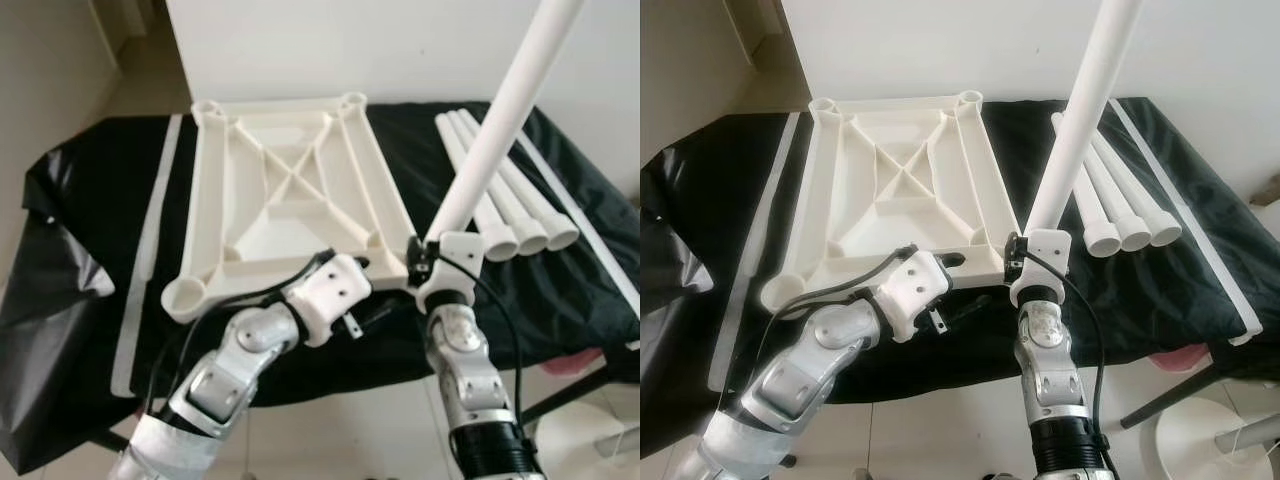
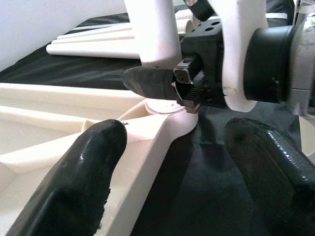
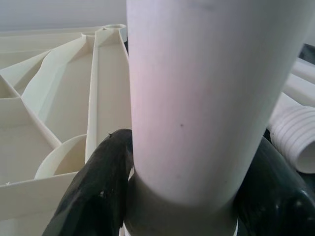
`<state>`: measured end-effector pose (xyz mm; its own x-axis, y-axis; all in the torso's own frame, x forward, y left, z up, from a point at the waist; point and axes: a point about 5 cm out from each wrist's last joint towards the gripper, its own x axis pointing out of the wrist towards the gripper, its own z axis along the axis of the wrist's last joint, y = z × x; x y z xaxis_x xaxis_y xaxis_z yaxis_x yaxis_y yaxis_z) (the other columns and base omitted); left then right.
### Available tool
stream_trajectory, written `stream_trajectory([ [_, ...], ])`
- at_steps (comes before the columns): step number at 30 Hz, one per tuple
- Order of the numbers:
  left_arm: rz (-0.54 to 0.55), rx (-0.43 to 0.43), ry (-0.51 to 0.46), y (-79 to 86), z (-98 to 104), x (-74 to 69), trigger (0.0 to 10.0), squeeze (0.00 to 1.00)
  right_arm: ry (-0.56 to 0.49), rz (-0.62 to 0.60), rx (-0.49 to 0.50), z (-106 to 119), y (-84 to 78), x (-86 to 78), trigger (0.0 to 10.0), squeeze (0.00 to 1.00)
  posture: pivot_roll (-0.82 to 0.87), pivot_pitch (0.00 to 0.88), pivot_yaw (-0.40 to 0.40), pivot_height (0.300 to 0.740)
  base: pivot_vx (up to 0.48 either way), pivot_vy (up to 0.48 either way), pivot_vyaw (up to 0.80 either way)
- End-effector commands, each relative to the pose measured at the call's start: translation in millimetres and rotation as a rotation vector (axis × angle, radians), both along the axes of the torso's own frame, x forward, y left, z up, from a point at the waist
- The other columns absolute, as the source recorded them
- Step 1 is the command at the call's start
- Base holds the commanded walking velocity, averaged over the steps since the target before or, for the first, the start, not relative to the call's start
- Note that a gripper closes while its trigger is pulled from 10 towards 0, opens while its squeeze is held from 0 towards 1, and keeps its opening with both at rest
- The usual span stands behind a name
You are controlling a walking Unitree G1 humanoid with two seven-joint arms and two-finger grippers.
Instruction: Building children table
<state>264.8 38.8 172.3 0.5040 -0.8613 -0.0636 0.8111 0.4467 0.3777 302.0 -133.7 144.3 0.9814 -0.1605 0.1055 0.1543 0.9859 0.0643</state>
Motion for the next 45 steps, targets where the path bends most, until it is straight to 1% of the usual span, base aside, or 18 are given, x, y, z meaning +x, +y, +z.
stream_trajectory([
  [1, 0.035, 0.012, 0.016, 3.2, -5, 1.1, 10.0, 0.00, 0.068, -0.021, 0.065, -13, -0.7, -4.2, 10.0, 0.00, -0.03, 0.075, 0.005, 0.740, 0.000, 0.000, 0.00],
  [4, 0.072, 0.010, 0.050, 4.2, -6, 3.4, 10.0, 0.00, 0.062, -0.022, 0.081, -11, -1.5, -4.9, 10.0, 0.00, -0.03, 0.075, 0.005, 0.740, 0.000, 0.000, 0.00],
  [5, 0.089, 0.013, 0.065, 4.6, -7, 4.7, 10.0, 0.00, 0.045, -0.006, 0.101, -9, -2.3, -6.0, 10.0, 0.94, -0.02, 0.067, 0.000, 0.740, 0.000, 0.000, 0.00],
  [7, 0.099, 0.015, 0.073, 5.1, -7, 5.7, 10.0, 0.00, 0.029, 0.003, 0.099, -6, -3.9, -6.9, 10.0, 0.94, -0.02, 0.067, 0.000, 0.740, 0.000, 0.000, 0.00],
  [8, 0.102, 0.021, 0.073, 5.2, -8, 6.1, 10.0, 0.00, 0.006, 0.022, 0.112, -4, -5.5, -7.7, 10.0, 1.00, -0.02, 0.066, -0.003, 0.740, 0.000, 0.000, 0.00],
  [12, 0.108, 0.055, 0.038, 5.2, -9, 6.4, 10.0, 0.00, -0.033, 0.051, 0.103, 3, -10.6, -8.1, 10.0, 1.00, -0.02, 0.063, -0.008, 0.740, 0.000, 0.000, 0.00],
  [16, 0.101, 0.019, 0.039, 4.0, -8, 5.1, 10.0, 0.00, -0.075, 0.135, 0.085, 10, -20.4, -4.7, 10.0, 1.00, -0.02, 0.057, -0.011, 0.740, 0.000, 0.000, 0.00],
  [18, 0.103, 0.027, 0.010, 3.9, -8, 4.7, 10.0, 0.00, -0.081, 0.157, 0.084, 12, -22.1, -3.6, 10.0, 1.00, -0.02, 0.054, -0.013, 0.740, 0.000, 0.000, 0.00],
  [21, 0.085, 0.040, -0.011, 3.1, -8, 3.7, 10.0, 0.00, -0.089, 0.298, 0.082, 14, -23.4, 0.8, 10.0, 1.00, -0.03, 0.049, -0.014, 0.740, 0.000, 0.000, 0.00],
  [23, 0.085, 0.040, -0.011, 3.1, -8, 3.7, 10.0, 0.00, -0.089, 0.298, 0.082, 14, -23.4, 0.8, 10.0, 1.00, -0.03, 0.049, -0.014, 0.740, 0.000, 0.000, 0.00],
  [24, 0.085, 0.045, -0.001, 3.4, -9, 4.4, 10.0, 0.00, -0.086, 0.365, 0.070, 13, -22.0, 1.9, 10.0, 0.00, -0.03, 0.046, -0.016, 0.740, 0.000, 0.000, 0.00],
  [26, 0.086, 0.044, 0.009, 3.7, -9, 5.5, 10.0, 0.00, -0.085, 0.401, 0.064, 13, -22.9, 3.1, 10.0, 0.00, -0.02, 0.043, -0.016, 0.740, 0.000, 0.000, 0.00],
  [29, 0.114, 0.050, -0.021, 5.8, -6, 9.3, 10.0, 0.00, -0.095, 0.465, 0.005, 14, -26.6, 7.2, 10.0, 0.00, -0.02, 0.042, -0.018, 0.740, 0.000, 0.000, 0.00],
  [33, 0.180, 0.090, -0.125, 7.4, -4, 12.2, 10.0, 0.00, -0.085, 0.570, -0.087, 13, -27.0, 13.3, 10.0, 0.00, -0.02, 0.041, -0.017, 0.740, 0.000, 0.000, 0.00],
  [38, 0.173, 0.087, -0.131, 6.8, -5, 12.0, 10.0, 0.00, -0.060, 0.637, -0.169, 9, -30.3, 17.8, 10.0, 0.00, -0.01, 0.043, -0.018, 0.740, 0.000, 0.000, 0.00],
  [43, 0.174, 0.083, -0.136, 7.3, -5, 12.0, 10.0, 0.00, -0.053, 0.649, -0.194, 9, -37.2, 20.1, 9.9, 0.00, -0.01, 0.049, -0.022, 0.740, 0.000, 0.000, 0.00],
  [44, 0.177, 0.086, -0.138, 7.5, -5, 12.3, 10.0, 0.00, -0.050, 0.651, -0.204, 9, -39.5, 20.6, 6.5, 0.00, -0.01, 0.050, -0.023, 0.740, 0.000, 0.000, 0.00],
  [45, 0.179, 0.085, -0.138, 7.7, -5, 12.6, 10.0, 0.00, -0.047, 0.656, -0.218, 9, -42.0, 21.4, 5.8, 0.00, -0.01, 0.051, -0.024, 0.740, 0.000, 0.000, 0.00],
])
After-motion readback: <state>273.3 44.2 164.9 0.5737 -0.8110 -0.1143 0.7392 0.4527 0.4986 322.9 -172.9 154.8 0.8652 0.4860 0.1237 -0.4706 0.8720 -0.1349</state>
